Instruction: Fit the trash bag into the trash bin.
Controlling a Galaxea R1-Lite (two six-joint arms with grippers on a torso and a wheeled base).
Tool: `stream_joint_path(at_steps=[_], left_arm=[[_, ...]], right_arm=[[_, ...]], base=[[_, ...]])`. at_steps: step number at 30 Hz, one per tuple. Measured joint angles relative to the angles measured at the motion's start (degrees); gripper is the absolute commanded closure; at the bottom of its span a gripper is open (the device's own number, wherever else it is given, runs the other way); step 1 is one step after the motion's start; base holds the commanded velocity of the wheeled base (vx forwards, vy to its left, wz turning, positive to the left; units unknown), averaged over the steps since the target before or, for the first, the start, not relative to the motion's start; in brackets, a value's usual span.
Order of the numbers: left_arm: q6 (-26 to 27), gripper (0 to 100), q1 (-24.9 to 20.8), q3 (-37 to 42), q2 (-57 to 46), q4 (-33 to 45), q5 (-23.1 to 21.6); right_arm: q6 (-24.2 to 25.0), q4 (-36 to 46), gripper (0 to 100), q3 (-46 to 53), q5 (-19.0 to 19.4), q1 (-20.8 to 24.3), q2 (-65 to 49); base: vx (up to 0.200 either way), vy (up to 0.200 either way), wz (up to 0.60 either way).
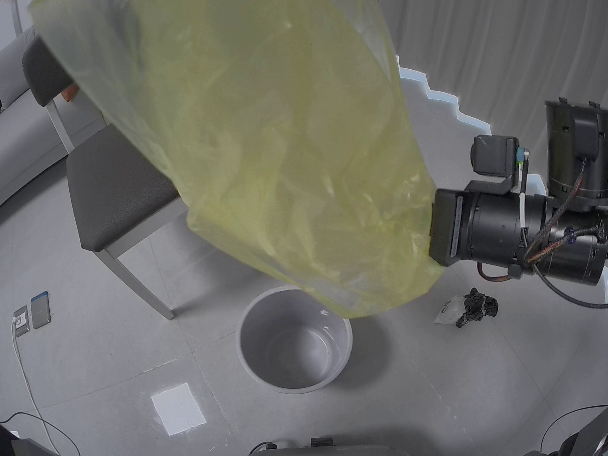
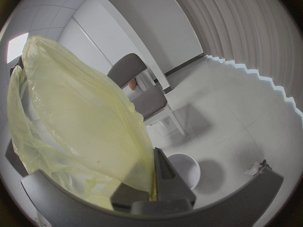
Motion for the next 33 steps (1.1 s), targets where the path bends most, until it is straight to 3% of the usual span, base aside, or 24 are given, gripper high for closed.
stream_joint_path(at_steps=[11, 18, 23, 33], left_arm=[[-7.61, 100, 5.74, 3.80, -0.91, 4.57, 1.62], [-13.07, 100, 13.57, 17.80, -5.02, 2.82, -4.83], [-17.34, 100, 19.55, 31.65, -7.91, -5.50, -8.20], [-28.12, 100, 26.94, 59.76, -9.65, -33.94, -11.18]], right_arm=[[-0.04, 0.00, 100, 5.41, -1.71, -2.23, 0.30], [-0.48, -0.09, 100, 7.67, -3.80, -3.12, 2.47], [-1.35, -0.22, 100, 8.11, -4.72, -3.50, 4.99], [-4.25, -0.52, 100, 7.01, -5.58, -4.19, 11.92]], base=[[0.000, 0.000, 0.00], [0.000, 0.000, 0.00], [0.000, 0.000, 0.00], [0.000, 0.000, 0.00]])
